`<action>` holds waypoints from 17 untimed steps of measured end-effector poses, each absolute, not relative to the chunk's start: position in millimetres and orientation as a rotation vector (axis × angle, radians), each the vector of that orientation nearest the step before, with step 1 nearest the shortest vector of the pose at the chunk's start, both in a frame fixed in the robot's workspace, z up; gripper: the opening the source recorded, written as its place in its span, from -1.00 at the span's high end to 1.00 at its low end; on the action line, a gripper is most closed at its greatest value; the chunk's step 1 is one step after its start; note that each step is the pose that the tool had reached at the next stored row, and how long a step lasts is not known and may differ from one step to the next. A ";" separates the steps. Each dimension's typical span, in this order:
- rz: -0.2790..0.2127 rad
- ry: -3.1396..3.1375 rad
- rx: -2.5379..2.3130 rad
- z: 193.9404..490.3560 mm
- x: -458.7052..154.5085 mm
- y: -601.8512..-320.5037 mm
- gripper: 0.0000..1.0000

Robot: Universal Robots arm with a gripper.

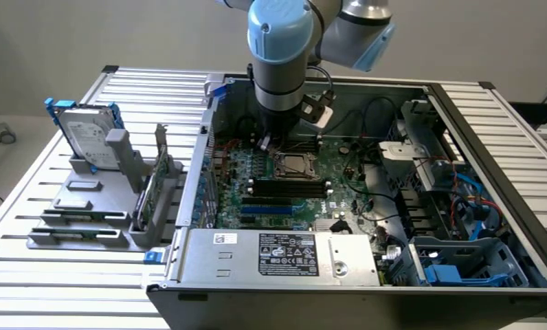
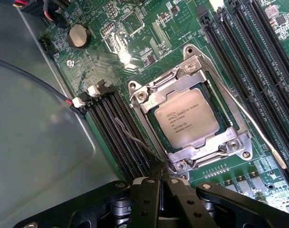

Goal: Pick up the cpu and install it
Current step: 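Close the cpu cover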

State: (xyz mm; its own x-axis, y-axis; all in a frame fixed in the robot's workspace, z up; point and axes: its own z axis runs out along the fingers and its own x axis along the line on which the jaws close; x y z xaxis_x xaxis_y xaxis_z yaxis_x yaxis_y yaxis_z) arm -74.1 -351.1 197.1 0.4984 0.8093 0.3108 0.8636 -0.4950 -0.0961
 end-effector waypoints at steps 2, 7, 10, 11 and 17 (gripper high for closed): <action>-0.330 -1.427 -2.503 196.8 -74.0 -350.9 0.79; -0.329 -1.435 -2.498 195.9 -73.3 -350.5 0.79; -0.329 -1.439 -2.495 195.3 -72.3 -350.5 0.79; -0.329 -1.440 -2.494 195.2 -72.0 -350.5 0.79; -0.328 -1.447 -2.490 194.4 -69.1 -350.5 0.79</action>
